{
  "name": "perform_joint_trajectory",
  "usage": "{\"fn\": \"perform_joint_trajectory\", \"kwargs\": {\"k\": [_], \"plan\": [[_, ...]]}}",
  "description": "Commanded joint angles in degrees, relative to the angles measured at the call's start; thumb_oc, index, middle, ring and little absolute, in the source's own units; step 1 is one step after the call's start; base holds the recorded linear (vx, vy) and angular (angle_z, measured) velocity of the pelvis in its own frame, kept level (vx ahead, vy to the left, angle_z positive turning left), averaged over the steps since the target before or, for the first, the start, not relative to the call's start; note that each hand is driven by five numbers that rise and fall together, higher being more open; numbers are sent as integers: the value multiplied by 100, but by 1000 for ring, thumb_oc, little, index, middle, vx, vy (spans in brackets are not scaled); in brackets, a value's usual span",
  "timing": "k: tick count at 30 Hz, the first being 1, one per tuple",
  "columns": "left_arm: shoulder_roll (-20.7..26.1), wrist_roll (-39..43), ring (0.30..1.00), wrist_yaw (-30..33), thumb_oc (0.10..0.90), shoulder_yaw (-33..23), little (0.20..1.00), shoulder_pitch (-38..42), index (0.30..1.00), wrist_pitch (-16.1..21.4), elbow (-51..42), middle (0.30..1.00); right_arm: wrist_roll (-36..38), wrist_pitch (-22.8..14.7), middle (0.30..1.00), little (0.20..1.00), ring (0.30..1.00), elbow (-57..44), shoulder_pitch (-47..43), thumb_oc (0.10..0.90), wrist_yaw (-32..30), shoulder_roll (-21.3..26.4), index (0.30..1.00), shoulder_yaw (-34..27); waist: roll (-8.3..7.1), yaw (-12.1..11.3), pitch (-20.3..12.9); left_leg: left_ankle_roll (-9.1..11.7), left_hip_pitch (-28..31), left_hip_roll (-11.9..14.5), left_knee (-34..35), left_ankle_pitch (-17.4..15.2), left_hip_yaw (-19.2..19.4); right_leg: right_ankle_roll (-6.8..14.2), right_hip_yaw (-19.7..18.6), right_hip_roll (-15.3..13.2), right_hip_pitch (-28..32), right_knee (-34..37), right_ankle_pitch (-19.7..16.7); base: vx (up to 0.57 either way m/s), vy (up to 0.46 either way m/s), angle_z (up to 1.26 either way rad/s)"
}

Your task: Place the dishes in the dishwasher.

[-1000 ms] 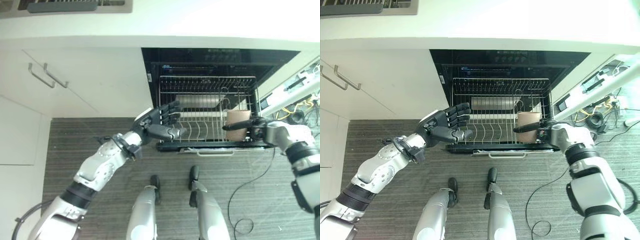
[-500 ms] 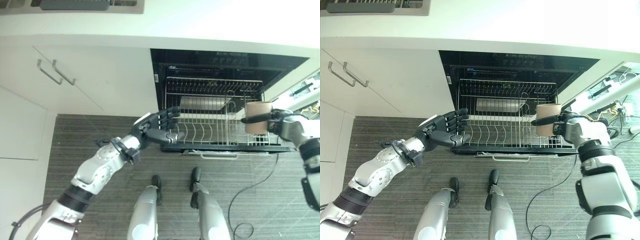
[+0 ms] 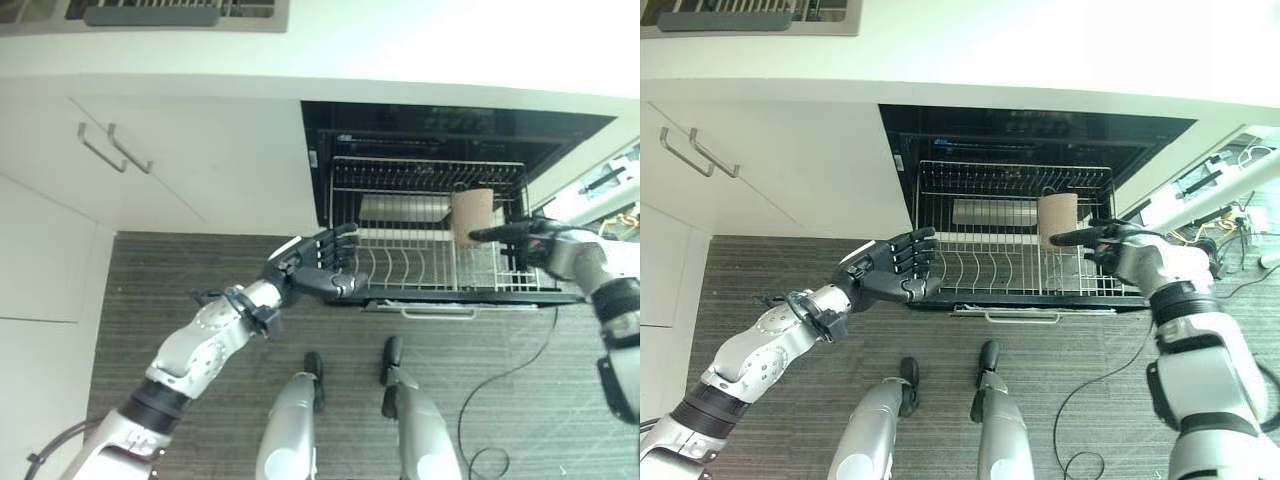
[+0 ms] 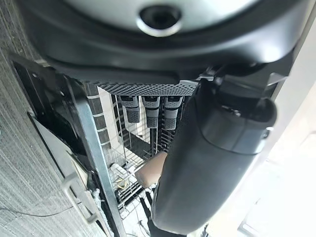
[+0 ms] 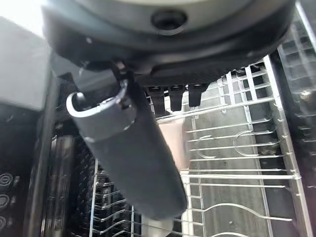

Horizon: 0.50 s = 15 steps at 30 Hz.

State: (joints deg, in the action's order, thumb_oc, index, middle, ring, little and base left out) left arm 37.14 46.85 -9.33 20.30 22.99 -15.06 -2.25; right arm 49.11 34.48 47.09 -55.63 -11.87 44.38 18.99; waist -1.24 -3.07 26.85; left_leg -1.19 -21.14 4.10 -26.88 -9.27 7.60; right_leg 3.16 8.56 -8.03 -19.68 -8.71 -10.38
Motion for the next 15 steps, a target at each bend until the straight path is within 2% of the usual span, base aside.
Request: {"fn": "perform_joint_trajectory", "kwargs": {"k": [1,2,3,4,5,6,7,9,10,12,13,14,15], "plan": [[-65,212,900,-110,800,126,900,-2,900,426,-728,900,-1597,-378,900,900,900,-34,-520,800,-701,740,900,218,71,-136,-581,543,304,309,969,551,-397,369,-139,-137,97,-848,1054,-29,4,3],[-102,205,900,-54,800,124,900,-14,900,405,-766,900,-20,-126,900,900,900,-52,-624,800,6,676,900,195,81,-133,-585,545,312,300,969,550,-401,367,-132,-151,98,-848,1063,-16,34,1],[-87,230,900,-54,800,132,900,28,900,378,-764,900,-960,136,900,900,900,-243,-574,800,-393,509,900,175,52,-135,-608,570,281,298,969,568,-368,369,-106,-194,62,-848,1067,-13,17,5],[8,306,900,-77,800,116,900,24,900,366,-811,900,-1578,-65,900,900,900,-31,-608,800,-276,706,900,297,61,-158,-611,573,279,299,969,567,-395,378,-114,-180,69,-848,1062,0,0,0],[57,341,900,-102,800,101,900,19,900,356,-844,900,-900,-214,900,900,900,131,-690,800,43,840,900,373,66,-165,-617,568,267,294,969,564,-410,384,-112,-174,62,-848,1058,-21,-11,6],[39,322,900,-50,800,76,900,8,900,335,-886,900,-753,-100,900,900,900,75,-647,800,244,768,900,302,49,-164,-626,577,252,297,969,575,-380,374,-66,-208,52,-848,1065,-46,-26,5],[116,314,900,-145,800,56,900,-79,900,378,-936,900,-1211,-354,900,900,900,353,-685,800,410,1009,900,422,37,-201,-649,578,191,303,969,622,-392,380,-53,-214,9,-848,1026,-52,-11,3],[149,267,900,-177,800,-3,900,-224,900,545,-1043,900,-1261,-399,900,900,900,284,-798,800,263,1181,900,471,27,-206,-654,578,190,318,969,614,-370,368,-29,-225,14,-848,1041,-37,10,3],[145,298,900,-227,800,-46,900,-329,900,743,-1086,900,-1468,-512,900,900,900,238,-823,800,148,1242,900,465,43,-206,-650,584,229,328,969,565,-357,371,-20,-223,50,-848,1081,-5,61,6],[82,320,900,-233,800,-203,900,-563,900,1214,-1268,900,-1377,-697,900,900,900,-327,-659,800,-252,1371,900,192,47,-143,-693,571,265,336,969,528,-336,366,-53,-210,69,-848,1107,5,117,-2],[-63,180,900,-212,800,-431,900,-809,900,1653,-1403,900,-1265,-884,900,900,900,-1363,-27,800,-675,1311,900,-420,36,-23,-780,554,256,346,969,537,-295,352,-110,-190,36,-848,1096,22,161,-13],[-172,133,900,-127,800,-638,900,-960,900,1839,-1487,900,-1030,-909,900,900,900,-2570,788,800,-953,1077,900,-967,24,96,-842,536,297,364,969,515,-256,339,-169,-167,51,-848,1112,33,144,-16],[-224,113,900,-94,800,-762,900,-1047,900,1929,-1507,900,-1038,-925,900,900,900,-3188,1305,800,-1115,891,900,-1295,11,157,-886,529,326,375,969,500,-233,333,-192,-153,62,-848,1126,65,91,-16]]}}
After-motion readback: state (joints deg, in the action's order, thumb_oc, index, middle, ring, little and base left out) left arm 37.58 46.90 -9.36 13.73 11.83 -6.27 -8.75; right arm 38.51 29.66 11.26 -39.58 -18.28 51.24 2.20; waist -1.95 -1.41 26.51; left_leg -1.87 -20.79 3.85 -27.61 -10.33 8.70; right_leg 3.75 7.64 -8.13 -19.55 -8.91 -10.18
